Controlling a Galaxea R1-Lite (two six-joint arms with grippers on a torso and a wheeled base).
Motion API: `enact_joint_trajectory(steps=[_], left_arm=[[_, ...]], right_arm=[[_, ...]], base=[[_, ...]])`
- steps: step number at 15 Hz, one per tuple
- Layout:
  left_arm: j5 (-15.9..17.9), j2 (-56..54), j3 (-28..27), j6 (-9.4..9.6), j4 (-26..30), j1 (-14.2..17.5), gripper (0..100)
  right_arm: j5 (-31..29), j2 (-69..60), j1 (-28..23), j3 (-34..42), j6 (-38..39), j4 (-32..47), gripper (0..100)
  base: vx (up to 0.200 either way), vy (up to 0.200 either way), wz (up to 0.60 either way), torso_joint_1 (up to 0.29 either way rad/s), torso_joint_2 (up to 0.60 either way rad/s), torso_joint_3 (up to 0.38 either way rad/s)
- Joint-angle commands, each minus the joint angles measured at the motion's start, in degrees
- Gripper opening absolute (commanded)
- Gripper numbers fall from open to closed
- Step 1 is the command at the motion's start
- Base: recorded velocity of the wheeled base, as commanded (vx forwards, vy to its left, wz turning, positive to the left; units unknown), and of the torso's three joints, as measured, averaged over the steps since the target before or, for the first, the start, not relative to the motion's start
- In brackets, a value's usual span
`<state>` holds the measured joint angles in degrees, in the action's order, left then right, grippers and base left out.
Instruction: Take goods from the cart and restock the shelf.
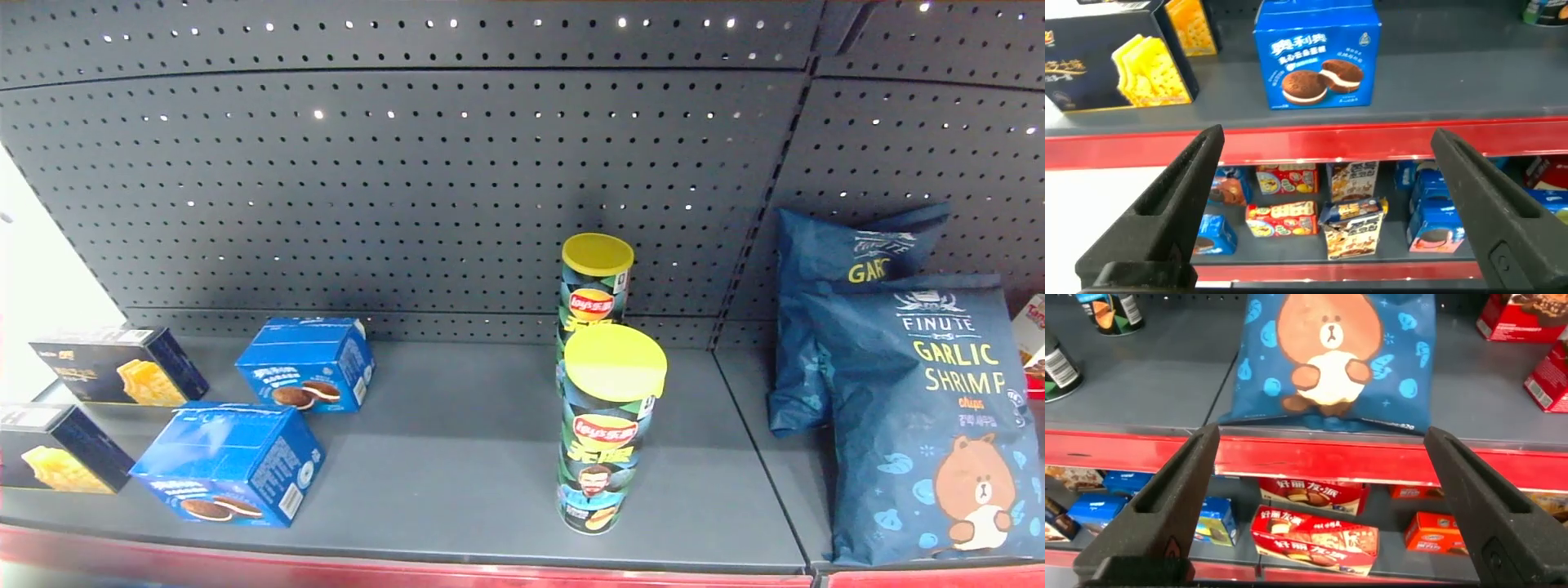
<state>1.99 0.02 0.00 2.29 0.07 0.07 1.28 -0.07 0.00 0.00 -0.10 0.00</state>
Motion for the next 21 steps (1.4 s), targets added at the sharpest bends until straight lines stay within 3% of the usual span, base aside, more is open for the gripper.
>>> enact_joint_trajectory(steps=[1,21], left_arm=[[0.0,0.0,0.0,-0.01,0.0,0.0,100],[-0.1,0.0,0.0,-0.18,0.0,0.0,100]], right_arm=[[0.0,0.1,0.0,0.0,-0.1,0.0,100],[0.0,0.1,0.0,0.0,0.0,0.0,100]], base=[[0.0,0.0,0.0,0.0,0.0,0.0],[0.0,0.0,0.0,0.0,0.0,0.0]])
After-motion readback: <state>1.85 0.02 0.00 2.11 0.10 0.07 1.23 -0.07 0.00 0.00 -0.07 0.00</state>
